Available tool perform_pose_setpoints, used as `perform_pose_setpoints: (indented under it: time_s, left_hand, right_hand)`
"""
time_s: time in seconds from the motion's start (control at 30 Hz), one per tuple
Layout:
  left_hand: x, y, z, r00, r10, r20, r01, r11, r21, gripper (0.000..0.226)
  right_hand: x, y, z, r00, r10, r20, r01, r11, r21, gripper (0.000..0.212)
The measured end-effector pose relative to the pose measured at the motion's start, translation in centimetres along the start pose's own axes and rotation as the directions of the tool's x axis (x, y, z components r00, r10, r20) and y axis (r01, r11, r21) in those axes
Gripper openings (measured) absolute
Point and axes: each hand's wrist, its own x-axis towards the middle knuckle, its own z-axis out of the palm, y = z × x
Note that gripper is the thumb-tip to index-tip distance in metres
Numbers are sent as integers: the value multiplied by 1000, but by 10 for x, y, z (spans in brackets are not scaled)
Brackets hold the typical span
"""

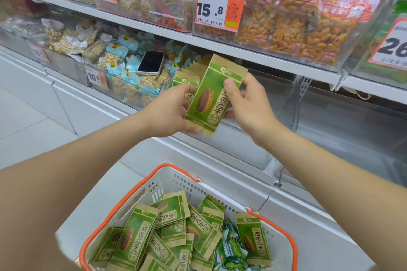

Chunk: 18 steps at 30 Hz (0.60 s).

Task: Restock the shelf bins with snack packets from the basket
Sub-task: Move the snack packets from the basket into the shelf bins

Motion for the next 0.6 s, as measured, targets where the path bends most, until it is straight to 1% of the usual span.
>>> perform_pose_setpoints:
  time_s: [0.07,0.1,0.17,0.2,0.27,0.33,0.37,0.43,0.53,0.6]
  left_hand:
    - [8,-10,-6,990,-8,-139,27,991,132,78]
    - [11,-14,-8,981,-19,-191,54,982,180,72]
    - [15,-21,-11,967,-37,-253,108,955,274,67]
    - [17,-26,-12,963,-38,-266,125,940,318,67]
    - [18,-32,-13,963,-44,-266,144,918,368,68]
    - [20,-37,-14,963,-64,-260,171,894,413,68]
    - [21,-39,-14,963,-74,-259,185,881,436,67]
    - [23,-43,-13,963,-89,-255,203,861,467,65]
    - [25,-47,-13,970,-81,-227,186,849,494,59]
    - [26,-47,-13,974,-83,-211,180,849,496,55]
  right_hand:
    - [10,3,7,984,-153,-87,146,986,-84,18]
    - [14,3,10,969,-201,-142,187,976,-111,17]
    - [21,2,16,934,-280,-221,247,955,-164,17]
    - [24,3,19,922,-322,-217,279,938,-206,16]
    - [28,8,27,917,-382,-116,328,886,-328,14]
    - [30,19,40,934,-357,-4,325,855,-404,17]
    - [32,26,47,943,-331,28,311,850,-425,18]
    - [35,34,59,961,-270,54,265,856,-443,23]
    - [39,35,72,979,-178,94,202,869,-451,32]
    - [43,37,78,984,-131,124,177,831,-528,29]
